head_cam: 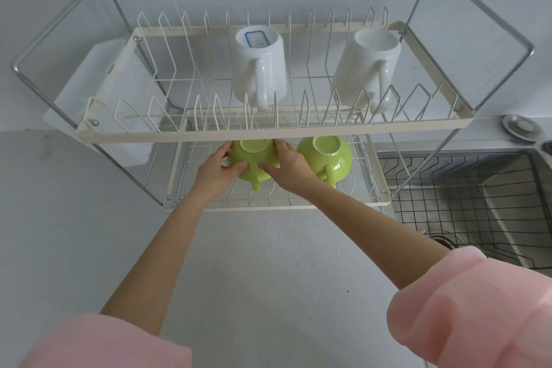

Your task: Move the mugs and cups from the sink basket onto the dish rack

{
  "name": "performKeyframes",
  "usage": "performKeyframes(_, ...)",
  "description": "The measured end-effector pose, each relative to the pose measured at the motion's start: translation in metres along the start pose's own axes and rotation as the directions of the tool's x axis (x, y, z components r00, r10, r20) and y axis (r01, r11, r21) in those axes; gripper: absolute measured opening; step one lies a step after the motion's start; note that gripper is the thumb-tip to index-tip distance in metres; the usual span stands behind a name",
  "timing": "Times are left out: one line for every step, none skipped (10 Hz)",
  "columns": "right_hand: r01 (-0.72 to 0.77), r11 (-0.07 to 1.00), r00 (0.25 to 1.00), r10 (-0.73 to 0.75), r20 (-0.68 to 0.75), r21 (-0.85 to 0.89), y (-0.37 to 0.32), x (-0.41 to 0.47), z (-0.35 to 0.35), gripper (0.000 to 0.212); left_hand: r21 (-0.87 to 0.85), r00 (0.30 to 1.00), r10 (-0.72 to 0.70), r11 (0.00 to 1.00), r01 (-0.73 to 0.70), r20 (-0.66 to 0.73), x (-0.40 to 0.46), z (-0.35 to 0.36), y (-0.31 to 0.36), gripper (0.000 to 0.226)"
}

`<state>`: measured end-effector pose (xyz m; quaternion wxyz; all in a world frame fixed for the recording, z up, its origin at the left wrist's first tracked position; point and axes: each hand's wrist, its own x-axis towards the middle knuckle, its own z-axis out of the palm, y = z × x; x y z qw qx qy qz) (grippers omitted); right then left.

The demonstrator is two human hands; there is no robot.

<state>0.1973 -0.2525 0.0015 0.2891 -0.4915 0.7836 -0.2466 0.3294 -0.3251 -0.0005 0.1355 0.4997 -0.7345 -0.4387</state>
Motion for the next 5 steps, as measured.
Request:
performKeyframes(0.026, 0.999, 0.999, -0.026, -0.021, -0.031, -0.004, -0.006, -0.001, 0.058, 0.009, 1.000, -0.013, 1.000, 0.013, -0.029, -0.001, 0.002, 0.000, 0.067)
performKeyframes(0.055, 0.996, 0.998, -0.058, -0.031, -0.063, -0.003, -0.011, -0.002, 0.064, 0.012, 0.998, -0.034, 0.999, 0.034, -0.052, -0.007, 0.004, 0.002, 0.070)
performKeyframes(0.079, 0.993, 0.997, -0.081, -0.010, -0.083, 0.001, -0.024, -0.007, 0.068, 0.010, 0.995, -0.022, 1.000, 0.023, -0.095, -0.017, 0.005, -0.002, 0.069)
performKeyframes(0.103, 0.989, 0.995, -0.103, 0.004, -0.109, 0.002, -0.037, -0.012, 0.068, 0.082, 0.992, 0.000, 0.997, 0.011, -0.129, -0.028, 0.003, -0.001, 0.069)
performKeyframes(0.126, 0.971, 0.992, -0.121, 0.034, -0.202, 0.007, -0.058, -0.018, 0.068, 0.265, 0.991, 0.061, 0.964, -0.026, -0.122, -0.052, 0.004, 0.008, 0.067)
